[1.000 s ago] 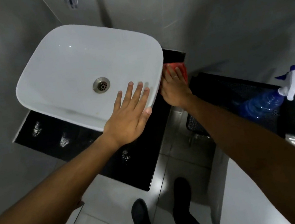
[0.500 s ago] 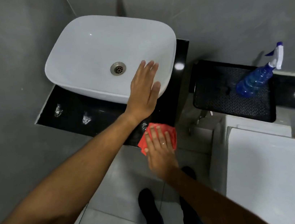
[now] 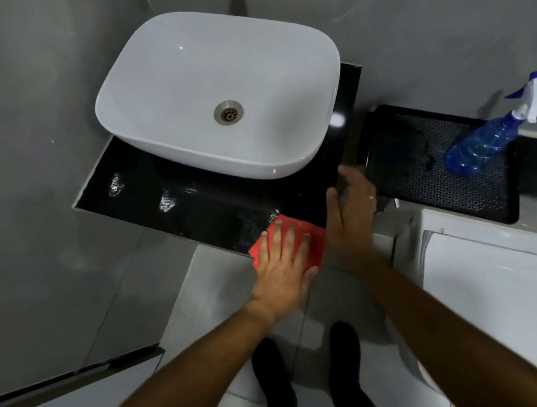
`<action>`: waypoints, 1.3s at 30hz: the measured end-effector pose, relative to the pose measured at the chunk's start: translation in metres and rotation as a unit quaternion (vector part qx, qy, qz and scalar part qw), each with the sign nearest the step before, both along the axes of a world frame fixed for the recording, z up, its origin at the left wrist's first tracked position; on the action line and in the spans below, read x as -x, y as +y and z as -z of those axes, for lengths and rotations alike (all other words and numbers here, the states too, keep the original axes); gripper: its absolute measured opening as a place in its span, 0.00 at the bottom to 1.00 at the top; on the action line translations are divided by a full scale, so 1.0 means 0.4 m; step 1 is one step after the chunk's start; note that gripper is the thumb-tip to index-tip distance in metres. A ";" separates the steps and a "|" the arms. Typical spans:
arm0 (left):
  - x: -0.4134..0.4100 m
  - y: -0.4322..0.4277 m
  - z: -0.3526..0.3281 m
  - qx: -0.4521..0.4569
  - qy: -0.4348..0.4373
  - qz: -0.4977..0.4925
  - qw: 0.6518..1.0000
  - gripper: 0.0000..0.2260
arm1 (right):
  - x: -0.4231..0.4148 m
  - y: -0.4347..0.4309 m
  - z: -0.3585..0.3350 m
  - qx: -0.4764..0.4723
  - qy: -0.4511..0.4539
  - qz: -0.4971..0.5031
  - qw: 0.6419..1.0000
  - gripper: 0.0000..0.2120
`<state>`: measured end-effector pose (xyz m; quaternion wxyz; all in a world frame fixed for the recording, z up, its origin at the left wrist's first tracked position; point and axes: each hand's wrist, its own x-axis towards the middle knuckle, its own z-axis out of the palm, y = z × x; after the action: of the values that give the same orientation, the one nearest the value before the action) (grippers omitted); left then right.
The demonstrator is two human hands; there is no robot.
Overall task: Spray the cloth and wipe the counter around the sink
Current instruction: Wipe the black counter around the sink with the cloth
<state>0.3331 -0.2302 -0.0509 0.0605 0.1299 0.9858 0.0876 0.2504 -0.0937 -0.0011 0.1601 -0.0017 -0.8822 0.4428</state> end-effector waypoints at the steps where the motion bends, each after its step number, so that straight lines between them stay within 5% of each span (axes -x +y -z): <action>1: 0.007 0.009 0.008 0.012 0.003 -0.002 1.000 0.28 | 0.036 0.011 -0.010 -0.013 0.035 -0.012 0.999 0.17; 10: 0.222 0.014 0.006 0.039 -0.021 -0.124 0.991 0.27 | 0.274 -0.035 -0.100 -0.102 0.176 -0.142 0.969 0.15; 18: 0.161 -0.013 0.017 0.019 0.009 -0.087 0.996 0.27 | 0.305 -0.089 -0.142 -0.180 0.089 -0.269 0.942 0.19; 24: 0.068 -0.049 0.036 0.021 0.036 -0.012 0.999 0.29 | 0.280 -0.151 -0.125 -0.279 -0.009 -0.244 0.929 0.33; 29: 0.069 -0.075 0.051 0.033 0.052 0.044 0.997 0.27 | 0.294 -0.224 -0.118 -0.317 -0.071 -0.253 0.911 0.35; 39: 0.143 -0.349 0.068 0.022 0.081 0.042 0.996 0.23 | 0.315 -0.390 -0.131 -0.349 -0.042 -0.293 0.889 0.31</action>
<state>0.2759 -0.3697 -0.0781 -0.0130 0.1762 0.9829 0.0529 0.1245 -0.2496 0.0511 -0.0241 0.2945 -0.9461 0.1323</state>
